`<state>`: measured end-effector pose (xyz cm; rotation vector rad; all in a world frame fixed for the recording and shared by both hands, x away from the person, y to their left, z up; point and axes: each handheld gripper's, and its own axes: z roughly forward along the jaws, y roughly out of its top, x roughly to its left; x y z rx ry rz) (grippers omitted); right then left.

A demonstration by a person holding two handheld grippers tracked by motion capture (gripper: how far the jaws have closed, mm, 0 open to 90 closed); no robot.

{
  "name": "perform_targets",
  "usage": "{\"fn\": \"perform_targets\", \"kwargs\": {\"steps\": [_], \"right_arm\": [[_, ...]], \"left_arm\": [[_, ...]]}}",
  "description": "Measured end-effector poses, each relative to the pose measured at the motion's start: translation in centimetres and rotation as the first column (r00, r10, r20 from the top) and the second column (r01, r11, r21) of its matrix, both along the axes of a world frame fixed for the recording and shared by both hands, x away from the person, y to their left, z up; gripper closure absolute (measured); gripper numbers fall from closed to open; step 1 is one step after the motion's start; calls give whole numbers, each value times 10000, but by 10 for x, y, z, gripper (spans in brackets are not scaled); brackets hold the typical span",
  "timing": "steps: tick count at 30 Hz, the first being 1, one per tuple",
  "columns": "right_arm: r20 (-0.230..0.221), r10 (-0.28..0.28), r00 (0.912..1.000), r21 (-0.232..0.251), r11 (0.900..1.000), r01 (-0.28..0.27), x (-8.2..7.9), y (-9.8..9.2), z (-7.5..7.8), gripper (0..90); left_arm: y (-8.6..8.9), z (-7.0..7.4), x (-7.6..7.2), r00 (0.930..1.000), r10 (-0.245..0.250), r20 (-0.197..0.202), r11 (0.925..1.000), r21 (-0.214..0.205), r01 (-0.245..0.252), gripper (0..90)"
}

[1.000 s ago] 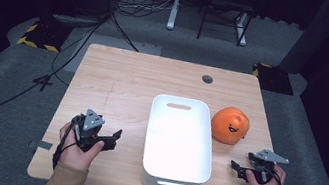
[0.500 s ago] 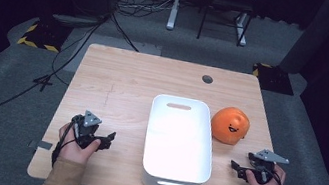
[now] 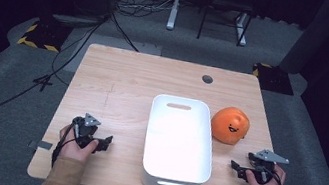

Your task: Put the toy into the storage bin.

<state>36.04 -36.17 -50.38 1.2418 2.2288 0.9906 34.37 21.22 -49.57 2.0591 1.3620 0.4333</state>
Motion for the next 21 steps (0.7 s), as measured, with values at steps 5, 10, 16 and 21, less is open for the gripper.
{"fn": "perform_targets", "kwargs": {"steps": [5, 10, 16, 21], "right_arm": [[-17, -3, 10000, 11, 10000, 3, 0, 0, 0, 154], [3, 3, 10000, -5, 10000, -3, 0, 0, 0, 154], [-2, -2, 10000, -7, 10000, 2, 0, 0, 0, 154], [4, 23, 10000, -12, 10000, -23, 0, 0, 0, 154]], "left_arm": [[2, -7, 2, 9983, -415, 397, 9990, 178, 408, 120], [2, -7, 3, 9981, -487, 368, 9985, 252, 478, 100], [2, -7, 4, 9978, -548, 367, 9982, 254, 539, 93], [2, -7, 4, 9979, -540, 349, 9982, 277, 531, 89]]}}
